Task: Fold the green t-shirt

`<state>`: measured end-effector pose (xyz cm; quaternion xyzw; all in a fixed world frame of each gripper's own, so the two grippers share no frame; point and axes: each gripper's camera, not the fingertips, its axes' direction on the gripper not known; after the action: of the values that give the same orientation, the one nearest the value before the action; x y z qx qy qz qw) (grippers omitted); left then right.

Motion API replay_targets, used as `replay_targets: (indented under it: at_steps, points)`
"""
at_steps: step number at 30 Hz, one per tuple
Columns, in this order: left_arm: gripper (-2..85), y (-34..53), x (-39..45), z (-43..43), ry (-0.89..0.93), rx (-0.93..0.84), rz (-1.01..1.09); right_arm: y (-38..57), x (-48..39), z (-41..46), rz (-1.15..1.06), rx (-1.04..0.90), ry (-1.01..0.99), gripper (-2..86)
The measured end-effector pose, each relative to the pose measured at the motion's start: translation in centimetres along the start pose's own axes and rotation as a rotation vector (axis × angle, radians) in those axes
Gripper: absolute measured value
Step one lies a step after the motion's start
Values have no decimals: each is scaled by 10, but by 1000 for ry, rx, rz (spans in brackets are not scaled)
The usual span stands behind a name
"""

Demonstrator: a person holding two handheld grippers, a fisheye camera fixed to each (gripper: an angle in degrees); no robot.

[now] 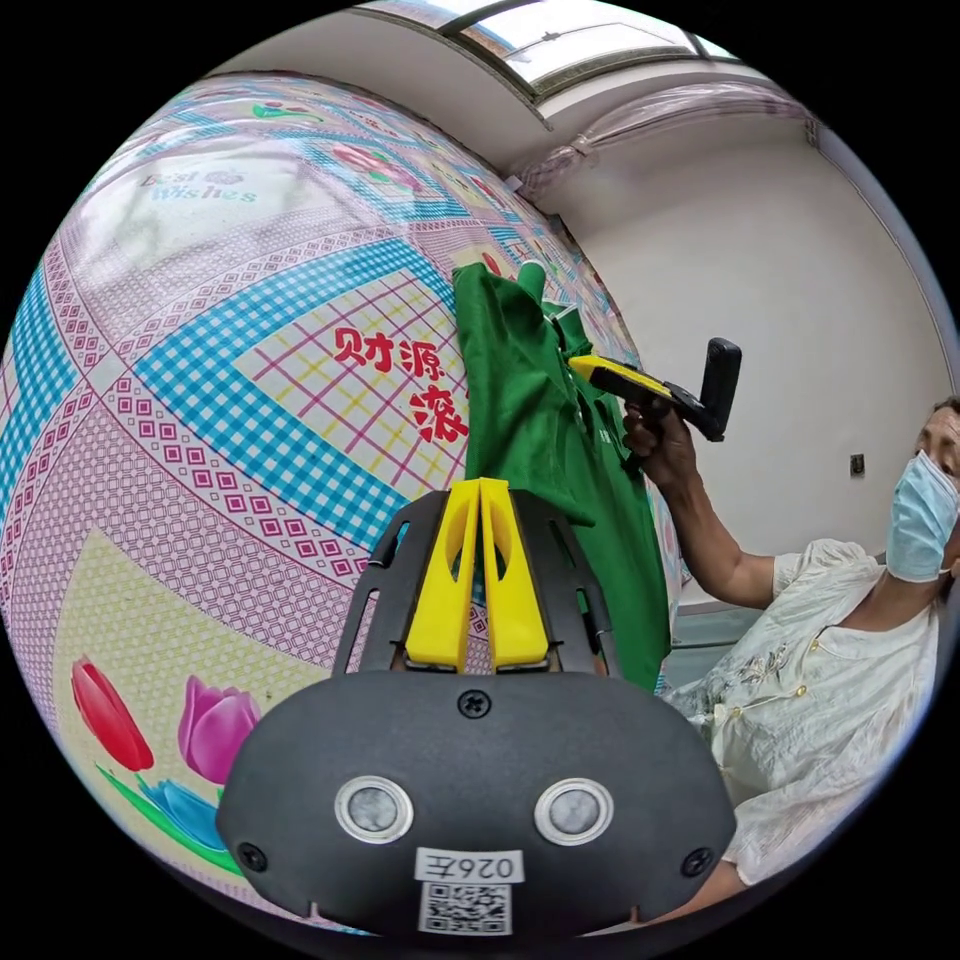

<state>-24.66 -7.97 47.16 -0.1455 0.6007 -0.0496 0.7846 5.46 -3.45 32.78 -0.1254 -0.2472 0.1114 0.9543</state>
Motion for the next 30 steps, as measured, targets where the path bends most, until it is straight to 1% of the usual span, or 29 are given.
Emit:
replay_targets:
  at_steps: [1,2,3,4,5,7,8,9,10,11,12,13,14,15,16,18,20,21,22,23,24,25,26,27,28,29,30]
  points:
    - [-10,8,2,-6,14,17,-5,8,-3,-1,19,-23,52,-9]
    - [-10,14,6,-11,18,38,2,14,-5,-9,32,0,79,-9]
    - [-10,25,17,-27,29,108,22,30,-10,-39,50,95,98,-9]
    - [-10,40,35,-51,60,214,65,53,-19,-88,56,247,81,-9]
    - [-10,49,48,-65,84,280,98,68,-26,-118,54,340,70,-8]
    - [-10,94,118,-134,167,585,270,144,-65,-247,-21,724,101,-7]
    - [-10,108,140,-152,179,663,320,162,-75,-275,-41,795,125,-5]
    - [-10,137,183,-184,202,803,418,198,-97,-329,-91,898,160,-6]
    - [-10,167,227,-211,220,922,520,227,-118,-378,-128,939,196,-9]
    - [-10,182,248,-222,225,968,580,241,-129,-399,-140,962,230,-8]
    - [-10,210,283,-240,243,1058,682,270,-152,-436,-140,1033,307,-7]
    - [-10,235,313,-254,285,1126,758,298,-170,-468,-114,1129,337,-4]
    - [-10,245,326,-260,314,1141,799,312,-177,-482,-100,1185,322,-3]
    - [-10,264,350,-271,383,1126,884,338,-190,-506,-85,1295,261,3]
    - [-10,282,371,-281,456,1118,949,359,-200,-527,-93,1360,178,3]
    - [-9,313,395,-296,514,1151,983,384,-210,-551,-109,1441,60,-6]
    - [-8,346,423,-309,417,1153,990,404,-219,-568,-97,1518,42,-8]
    - [-7,371,448,-315,230,1179,1003,412,-226,-578,-106,1508,65,-9]
    - [-4,400,473,-315,14,1245,1019,417,-234,-589,-109,1476,95,-9]
    - [-3,413,484,-314,-65,1290,1027,420,-238,-593,-100,1472,119,-9]
    - [3,436,499,-315,-101,1336,1036,427,-248,-597,-84,1485,176,-10]
    - [28,450,507,-319,-16,1312,1054,432,-255,-599,-65,1495,218,-10]
    - [50,455,510,-321,22,1301,1061,433,-257,-599,-55,1487,218,-10]
    - [78,464,516,-324,51,1271,1067,432,-256,-598,-50,1444,189,-10]
    - [90,467,520,-324,37,1208,1046,430,-251,-593,-12,1386,139,-11]
    - [89,467,522,-324,29,1169,1032,429,-248,-589,13,1360,119,-11]
    - [86,466,521,-320,4,1090,985,427,-241,-577,55,1286,94,-12]
